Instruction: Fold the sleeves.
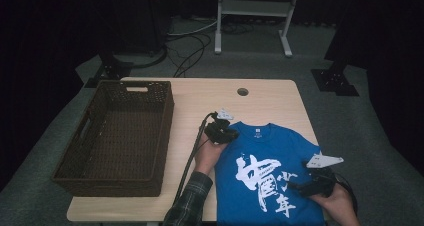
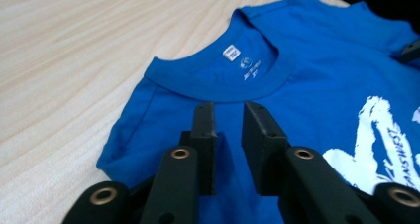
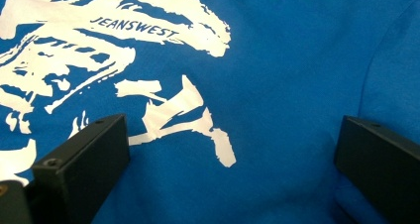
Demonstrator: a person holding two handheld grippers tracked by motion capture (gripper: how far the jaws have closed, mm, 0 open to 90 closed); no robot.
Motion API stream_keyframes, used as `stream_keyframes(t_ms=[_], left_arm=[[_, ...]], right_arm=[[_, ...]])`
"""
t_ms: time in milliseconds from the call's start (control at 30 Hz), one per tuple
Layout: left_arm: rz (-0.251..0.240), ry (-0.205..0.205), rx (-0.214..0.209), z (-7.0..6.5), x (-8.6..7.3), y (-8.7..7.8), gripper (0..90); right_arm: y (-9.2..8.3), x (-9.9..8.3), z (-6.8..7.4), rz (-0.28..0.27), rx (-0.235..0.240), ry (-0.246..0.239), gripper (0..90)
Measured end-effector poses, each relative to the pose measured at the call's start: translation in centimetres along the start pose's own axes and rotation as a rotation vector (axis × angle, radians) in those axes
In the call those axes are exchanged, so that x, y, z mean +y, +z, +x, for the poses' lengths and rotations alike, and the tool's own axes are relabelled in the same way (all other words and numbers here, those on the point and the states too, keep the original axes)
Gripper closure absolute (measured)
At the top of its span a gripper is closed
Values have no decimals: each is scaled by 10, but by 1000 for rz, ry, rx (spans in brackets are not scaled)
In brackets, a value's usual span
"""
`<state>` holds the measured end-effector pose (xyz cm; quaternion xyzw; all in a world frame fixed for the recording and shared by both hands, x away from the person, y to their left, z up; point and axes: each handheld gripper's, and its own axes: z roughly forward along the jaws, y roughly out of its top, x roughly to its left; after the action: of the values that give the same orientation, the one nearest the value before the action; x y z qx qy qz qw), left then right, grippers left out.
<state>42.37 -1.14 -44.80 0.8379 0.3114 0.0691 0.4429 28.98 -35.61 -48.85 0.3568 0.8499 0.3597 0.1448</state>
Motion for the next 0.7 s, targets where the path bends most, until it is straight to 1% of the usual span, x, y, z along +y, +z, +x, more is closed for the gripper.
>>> stream_keyframes(t_ms=[67, 133, 233, 333, 433, 500, 567, 600, 667, 700], left_arm=[[-18, 5, 4, 0, 1, -2, 688], [-21, 13, 14, 1, 2, -4, 582], [-23, 5, 24, 2, 1, -6, 404], [-24, -4, 27, 2, 0, -8, 260], [-32, -15, 33, 2, -4, -10, 170], [-26, -17, 36, 2, -6, -11, 107], [-22, -14, 36, 1, -9, -11, 74], [-19, -13, 42, 1, -10, -12, 38], [-20, -16, 41, -1, -12, -13, 10], [-16, -6, 46, -2, -14, -15, 0]], right_arm=[[0, 0, 0, 0, 0, 0, 1], [0, 0, 0, 0, 0, 0, 1], [0, 0, 0, 0, 0, -1, 1], [0, 0, 0, 0, 0, 0, 1], [0, 0, 0, 0, 0, 0, 1], [0, 0, 0, 0, 0, 0, 1], [0, 0, 0, 0, 0, 0, 1], [0, 0, 0, 0, 0, -1, 1], [0, 0, 0, 1, 0, 0, 1], [0, 0, 0, 0, 0, 0, 1]])
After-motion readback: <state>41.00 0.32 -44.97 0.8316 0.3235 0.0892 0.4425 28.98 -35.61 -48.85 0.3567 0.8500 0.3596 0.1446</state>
